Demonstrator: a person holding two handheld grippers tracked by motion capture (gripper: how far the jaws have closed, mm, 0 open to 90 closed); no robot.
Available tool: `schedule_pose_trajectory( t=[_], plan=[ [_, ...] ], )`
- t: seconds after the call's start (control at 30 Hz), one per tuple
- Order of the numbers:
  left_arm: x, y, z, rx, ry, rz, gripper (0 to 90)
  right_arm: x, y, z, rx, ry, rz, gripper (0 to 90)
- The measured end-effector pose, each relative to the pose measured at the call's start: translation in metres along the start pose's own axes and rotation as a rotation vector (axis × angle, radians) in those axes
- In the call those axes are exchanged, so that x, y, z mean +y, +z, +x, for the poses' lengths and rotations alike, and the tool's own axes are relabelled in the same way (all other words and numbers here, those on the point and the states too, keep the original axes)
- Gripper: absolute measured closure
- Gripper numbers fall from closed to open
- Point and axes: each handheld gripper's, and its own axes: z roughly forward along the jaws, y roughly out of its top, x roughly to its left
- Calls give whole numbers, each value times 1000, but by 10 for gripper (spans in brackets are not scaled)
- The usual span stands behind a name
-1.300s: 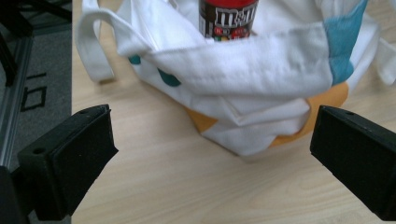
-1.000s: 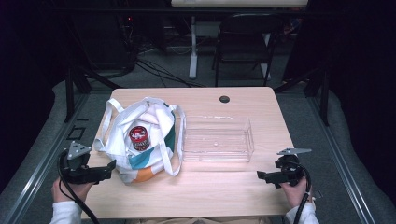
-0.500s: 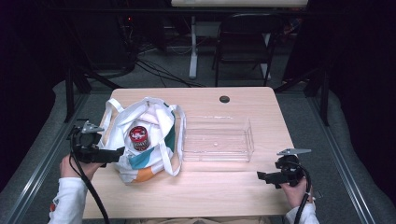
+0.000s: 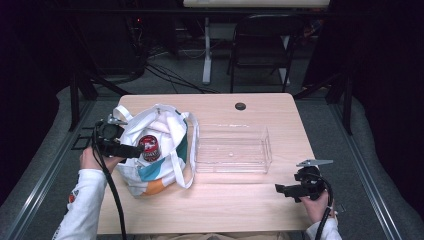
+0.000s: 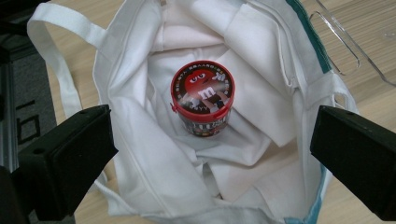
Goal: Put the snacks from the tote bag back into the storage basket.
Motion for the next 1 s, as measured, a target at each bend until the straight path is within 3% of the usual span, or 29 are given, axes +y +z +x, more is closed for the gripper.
schedule_pose_trajectory(
  t=[0.33,0.37,0.6,0.83,1.0],
  plan=[
    [17,28,7,12,7,14,0,0,0,-1,6,6,-3,47],
    [19,32,9,-3,4,19,0,0,1,-1,4,9,-4,47],
    [23,57,14,-3,-9,58,0,0,1,-1,4,9,-4,47],
    [24,79,16,-21,-31,114,0,-1,0,-1,2,10,-3,48],
    [25,91,13,-20,-26,175,0,0,1,-1,4,8,4,48]
  ],
)
